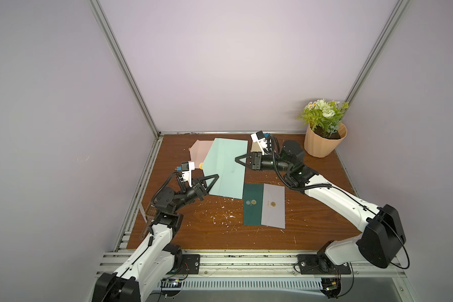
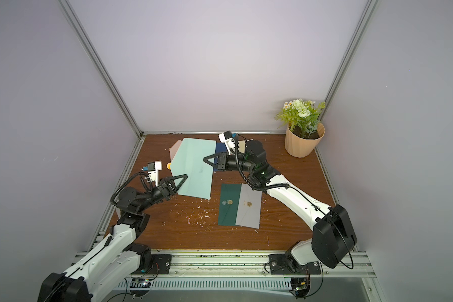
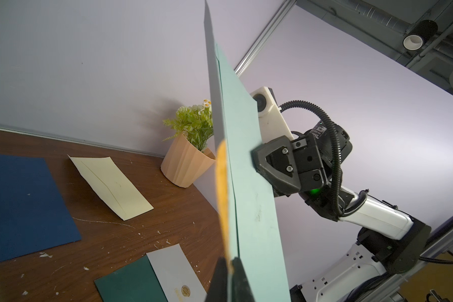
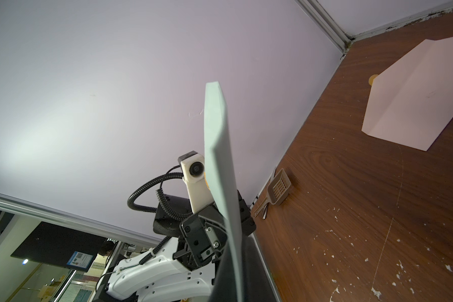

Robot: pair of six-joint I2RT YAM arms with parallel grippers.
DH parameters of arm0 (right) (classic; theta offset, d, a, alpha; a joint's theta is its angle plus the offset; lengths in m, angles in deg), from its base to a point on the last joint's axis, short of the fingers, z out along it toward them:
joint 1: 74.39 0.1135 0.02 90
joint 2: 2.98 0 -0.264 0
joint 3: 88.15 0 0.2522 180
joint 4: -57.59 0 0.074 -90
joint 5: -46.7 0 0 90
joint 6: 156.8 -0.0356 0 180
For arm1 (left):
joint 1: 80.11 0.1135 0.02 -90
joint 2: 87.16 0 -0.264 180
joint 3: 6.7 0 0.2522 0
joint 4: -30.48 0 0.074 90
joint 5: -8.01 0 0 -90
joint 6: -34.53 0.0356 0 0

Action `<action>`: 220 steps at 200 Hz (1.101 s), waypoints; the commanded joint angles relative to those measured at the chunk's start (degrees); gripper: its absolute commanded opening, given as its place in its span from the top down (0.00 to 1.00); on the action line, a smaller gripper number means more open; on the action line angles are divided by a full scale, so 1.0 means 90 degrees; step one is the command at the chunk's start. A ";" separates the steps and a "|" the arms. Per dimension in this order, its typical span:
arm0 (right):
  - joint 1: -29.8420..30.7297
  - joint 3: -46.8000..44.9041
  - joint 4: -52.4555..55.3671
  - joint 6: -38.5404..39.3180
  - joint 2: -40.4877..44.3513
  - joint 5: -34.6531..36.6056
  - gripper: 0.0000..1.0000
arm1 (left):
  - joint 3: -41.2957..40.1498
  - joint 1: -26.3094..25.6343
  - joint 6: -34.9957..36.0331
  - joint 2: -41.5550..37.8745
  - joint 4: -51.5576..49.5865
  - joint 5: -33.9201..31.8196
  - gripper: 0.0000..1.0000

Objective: Open the envelope
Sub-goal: Open the envelope flap on the envelope, then place the envelope at the center of the board.

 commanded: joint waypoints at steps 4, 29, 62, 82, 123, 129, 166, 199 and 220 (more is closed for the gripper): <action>0.0043 0.0099 -0.0072 0.0233 -0.0020 -0.0075 0.98 | -0.0023 0.0063 -0.0065 -0.0160 0.0398 0.0110 1.00; 0.0040 0.0154 0.0268 0.0465 -0.0057 0.0104 0.80 | 0.0009 0.0068 0.0112 -0.0206 0.0062 -0.0032 1.00; 0.0035 0.0330 0.1208 0.1010 0.0062 0.0798 0.51 | 0.0399 0.0080 0.1190 -0.0355 -0.2261 -0.0999 1.00; 0.0020 0.0463 0.1871 0.1405 0.0248 0.1448 0.42 | 0.0575 0.0140 0.1571 -0.0357 -0.3424 -0.1633 1.00; -0.0035 0.0525 0.2633 0.1882 0.0582 0.2302 0.27 | 0.0619 0.0545 0.1712 -0.0332 -0.4498 -0.2155 1.00; -0.0035 0.0493 0.2674 0.1915 0.0636 0.2357 0.26 | 0.0623 0.0665 0.1748 -0.0293 -0.4605 -0.2120 1.00; -0.0110 0.0229 0.2671 0.1954 0.0820 0.2361 0.23 | 0.0698 0.1151 0.2055 0.0539 -0.5397 -0.2013 1.00; -0.0207 0.0106 0.2620 0.1964 0.0926 0.2348 0.23 | 0.0907 0.1149 0.2241 0.1491 -0.5901 -0.2132 1.00; -0.0276 0.0072 0.2655 0.2013 0.1002 0.2322 0.23 | 0.0993 0.1152 0.2366 0.1882 -0.6274 -0.2088 1.00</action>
